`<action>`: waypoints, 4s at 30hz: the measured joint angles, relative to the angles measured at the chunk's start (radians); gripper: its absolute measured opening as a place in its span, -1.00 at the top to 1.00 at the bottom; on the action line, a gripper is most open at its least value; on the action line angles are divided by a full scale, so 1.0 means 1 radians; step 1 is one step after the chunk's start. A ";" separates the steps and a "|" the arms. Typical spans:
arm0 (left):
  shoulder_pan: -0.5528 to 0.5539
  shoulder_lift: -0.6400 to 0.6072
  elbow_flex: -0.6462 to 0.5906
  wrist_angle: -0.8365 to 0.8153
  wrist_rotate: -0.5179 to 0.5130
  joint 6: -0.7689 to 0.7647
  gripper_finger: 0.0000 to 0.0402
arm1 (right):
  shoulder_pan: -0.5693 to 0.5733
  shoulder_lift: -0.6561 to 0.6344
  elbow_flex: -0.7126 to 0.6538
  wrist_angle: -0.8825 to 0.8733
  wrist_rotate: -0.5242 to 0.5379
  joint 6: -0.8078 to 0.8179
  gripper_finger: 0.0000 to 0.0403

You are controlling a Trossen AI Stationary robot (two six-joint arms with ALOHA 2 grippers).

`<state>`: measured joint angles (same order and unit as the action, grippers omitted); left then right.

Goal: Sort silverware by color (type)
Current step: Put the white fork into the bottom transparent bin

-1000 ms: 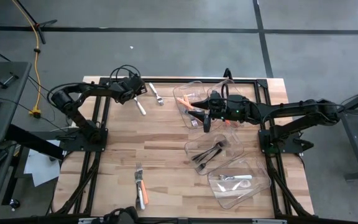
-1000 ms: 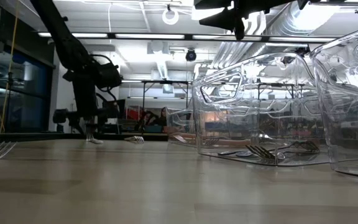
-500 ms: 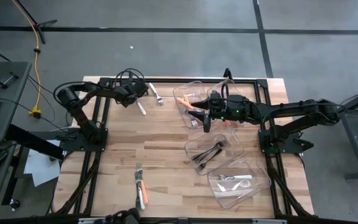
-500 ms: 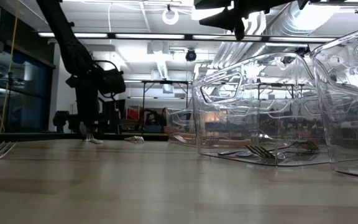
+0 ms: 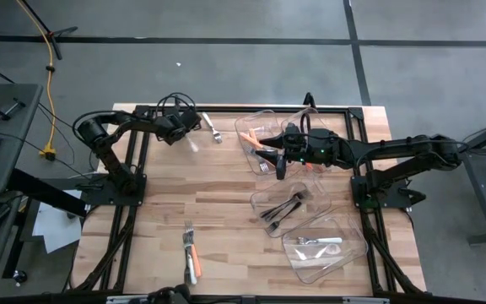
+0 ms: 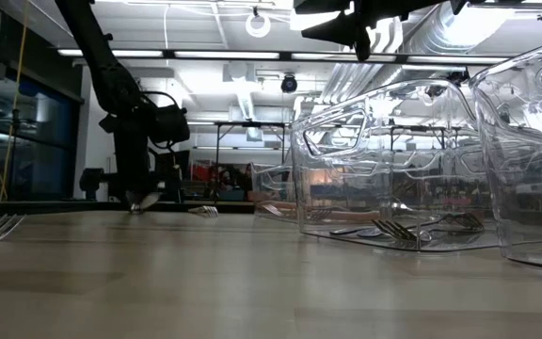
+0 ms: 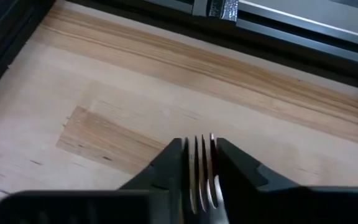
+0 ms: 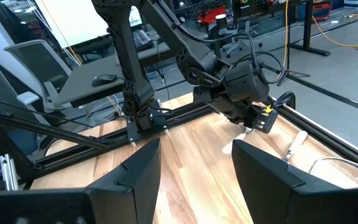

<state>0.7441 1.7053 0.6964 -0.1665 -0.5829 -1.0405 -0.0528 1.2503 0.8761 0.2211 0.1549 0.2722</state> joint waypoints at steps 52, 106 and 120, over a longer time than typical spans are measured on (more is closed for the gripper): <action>-0.497 -0.971 -0.002 0.384 0.477 0.729 1.00 | 0.000 0.000 0.000 0.042 -0.015 0.080 0.09; -0.669 -0.700 -0.169 0.957 0.558 1.217 1.00 | 0.001 0.050 0.000 0.159 -0.136 0.072 0.09; -0.669 -0.545 -0.102 0.986 0.580 1.187 1.00 | 0.001 0.330 0.000 0.567 -0.227 0.227 0.09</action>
<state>0.0754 1.1608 0.5942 0.8196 -0.0029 0.1466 -0.0519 1.5804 0.8761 0.7883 -0.0720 0.4989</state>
